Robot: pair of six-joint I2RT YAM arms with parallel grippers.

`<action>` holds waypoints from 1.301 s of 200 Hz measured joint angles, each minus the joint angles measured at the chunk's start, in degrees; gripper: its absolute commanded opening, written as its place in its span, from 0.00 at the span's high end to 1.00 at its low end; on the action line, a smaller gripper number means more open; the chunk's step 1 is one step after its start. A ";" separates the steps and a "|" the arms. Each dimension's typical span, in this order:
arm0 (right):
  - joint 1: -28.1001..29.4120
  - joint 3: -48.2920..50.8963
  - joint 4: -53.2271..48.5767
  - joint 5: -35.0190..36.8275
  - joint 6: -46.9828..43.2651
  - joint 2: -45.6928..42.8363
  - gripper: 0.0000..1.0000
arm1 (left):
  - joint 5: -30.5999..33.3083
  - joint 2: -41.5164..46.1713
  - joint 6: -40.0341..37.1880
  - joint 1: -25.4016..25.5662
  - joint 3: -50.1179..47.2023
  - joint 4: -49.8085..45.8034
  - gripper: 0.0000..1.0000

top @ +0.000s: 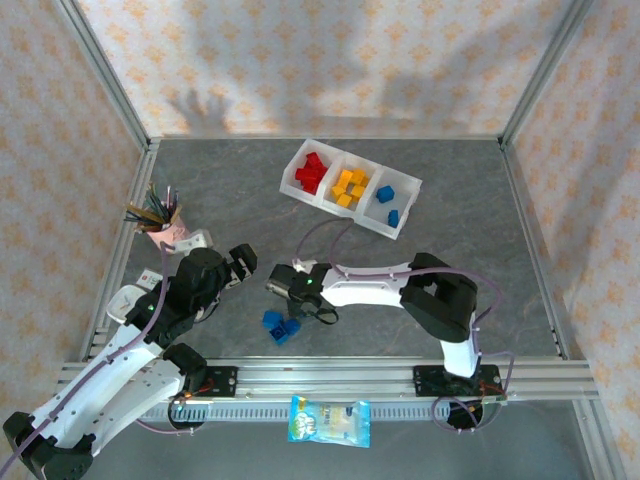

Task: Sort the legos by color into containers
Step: Pick up the lego from the bottom-center of the table, then place the lego in the container.

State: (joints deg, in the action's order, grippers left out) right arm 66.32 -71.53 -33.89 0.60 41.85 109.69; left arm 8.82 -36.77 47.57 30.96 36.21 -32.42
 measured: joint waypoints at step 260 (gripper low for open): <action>-39.63 -6.27 4.85 4.00 -15.87 -10.38 0.61 | -18.71 -24.04 -6.38 2.71 6.97 18.80 0.01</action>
State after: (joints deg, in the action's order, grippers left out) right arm 26.70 -77.80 -29.04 4.60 25.98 99.31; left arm -9.89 -60.82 41.19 33.67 43.18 -13.63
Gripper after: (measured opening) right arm 0.431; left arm 0.991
